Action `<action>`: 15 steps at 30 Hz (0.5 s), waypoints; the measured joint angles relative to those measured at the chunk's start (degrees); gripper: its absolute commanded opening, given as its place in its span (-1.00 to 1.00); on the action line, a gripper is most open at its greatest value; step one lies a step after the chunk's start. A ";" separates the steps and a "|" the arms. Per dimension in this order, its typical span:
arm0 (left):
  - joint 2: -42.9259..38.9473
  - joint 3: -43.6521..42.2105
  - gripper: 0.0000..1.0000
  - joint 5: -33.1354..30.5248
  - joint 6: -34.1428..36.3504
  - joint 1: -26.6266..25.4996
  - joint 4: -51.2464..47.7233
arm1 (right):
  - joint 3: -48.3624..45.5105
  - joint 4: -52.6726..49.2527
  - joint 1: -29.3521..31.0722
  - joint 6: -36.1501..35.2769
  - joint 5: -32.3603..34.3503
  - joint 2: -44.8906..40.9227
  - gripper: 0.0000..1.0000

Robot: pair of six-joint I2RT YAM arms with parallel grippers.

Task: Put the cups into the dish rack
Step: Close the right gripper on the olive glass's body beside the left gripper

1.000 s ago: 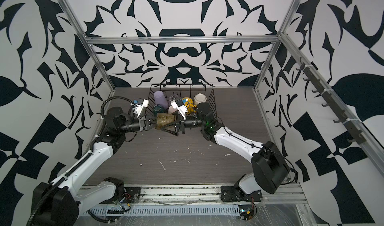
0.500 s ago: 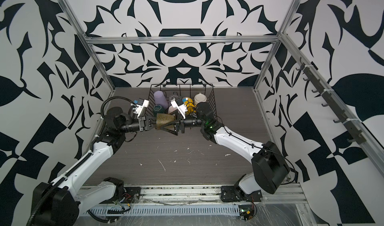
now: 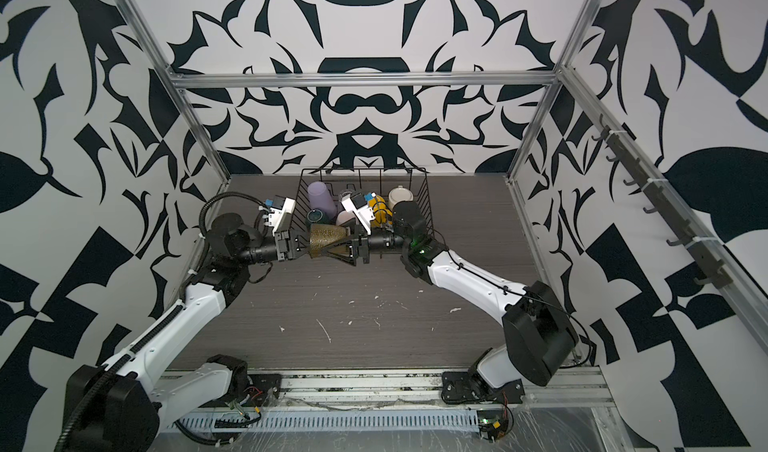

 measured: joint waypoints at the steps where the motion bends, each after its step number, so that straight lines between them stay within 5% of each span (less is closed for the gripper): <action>1: 0.09 0.00 -1.00 0.02 -0.02 0.09 0.00 | 0.11 -0.04 0.00 0.00 0.00 0.11 -1.00; 10: 0.17 0.04 -0.76 -0.81 0.63 0.11 -1.05 | 1.84 -4.66 0.00 -1.36 0.52 0.17 -1.00; 13: 0.07 0.20 -0.52 -1.77 1.55 0.02 -2.25 | 2.91 -7.26 0.15 -2.01 2.27 0.15 -1.00; 15: -0.11 0.24 -0.17 -2.29 2.16 -0.24 -3.13 | 3.56 -8.76 0.31 -2.29 3.91 0.15 -1.00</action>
